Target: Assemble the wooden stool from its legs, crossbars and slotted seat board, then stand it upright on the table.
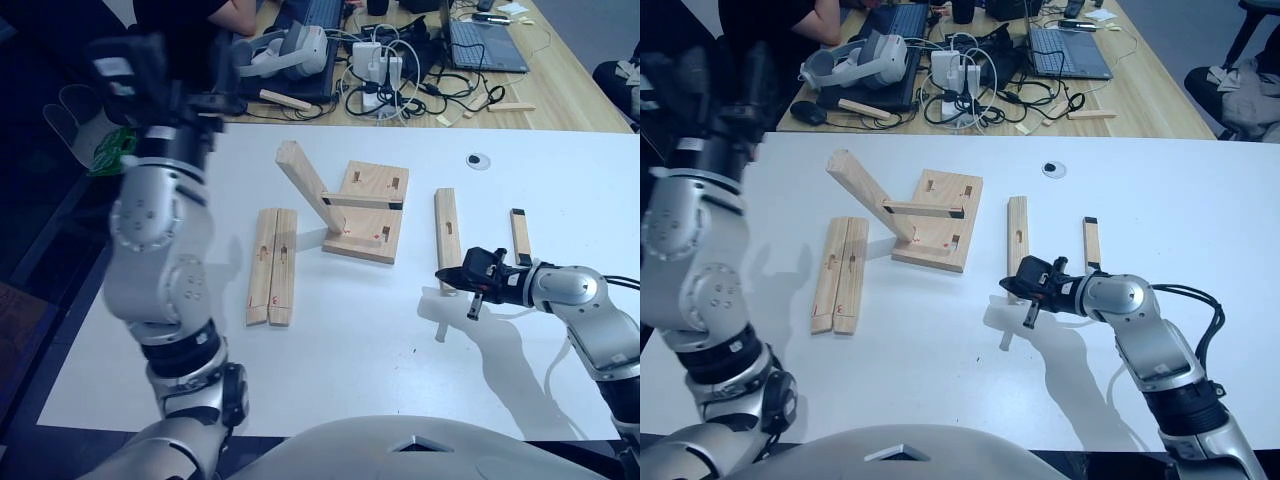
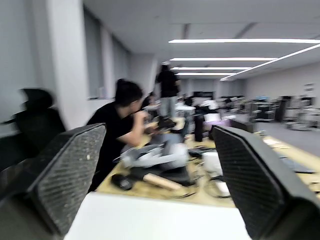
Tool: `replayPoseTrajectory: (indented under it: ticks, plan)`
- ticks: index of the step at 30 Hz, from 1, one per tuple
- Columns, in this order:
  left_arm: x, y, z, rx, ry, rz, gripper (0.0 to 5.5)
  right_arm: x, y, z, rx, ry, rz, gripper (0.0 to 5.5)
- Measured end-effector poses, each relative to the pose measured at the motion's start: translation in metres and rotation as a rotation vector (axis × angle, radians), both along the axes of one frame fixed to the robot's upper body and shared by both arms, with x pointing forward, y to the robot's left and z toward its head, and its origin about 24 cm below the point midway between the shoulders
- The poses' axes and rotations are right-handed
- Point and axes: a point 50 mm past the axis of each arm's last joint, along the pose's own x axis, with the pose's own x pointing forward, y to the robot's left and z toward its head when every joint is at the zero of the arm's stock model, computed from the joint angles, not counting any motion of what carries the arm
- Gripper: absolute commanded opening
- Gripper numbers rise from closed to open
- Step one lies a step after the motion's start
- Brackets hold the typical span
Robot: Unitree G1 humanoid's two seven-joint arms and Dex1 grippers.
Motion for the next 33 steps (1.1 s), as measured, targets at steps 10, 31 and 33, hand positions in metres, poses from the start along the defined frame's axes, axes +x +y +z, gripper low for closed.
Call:
replayPoseTrajectory:
  ticks: [10,31,33]
  plan:
    - [-0.043,0.019,-0.13,-0.193,0.889,-0.161,5.39,-0.006,-0.002,0.003,0.025,-0.01,-0.028,0.0]
    - [-0.071,0.035,-0.151,0.073,1.128,-0.279,5.39,-0.019,0.018,0.021,0.235,-0.008,-0.146,0.0]
    - [-0.07,0.038,-0.151,0.085,1.127,-0.272,5.39,-0.017,0.021,0.026,0.266,-0.023,-0.162,0.0]
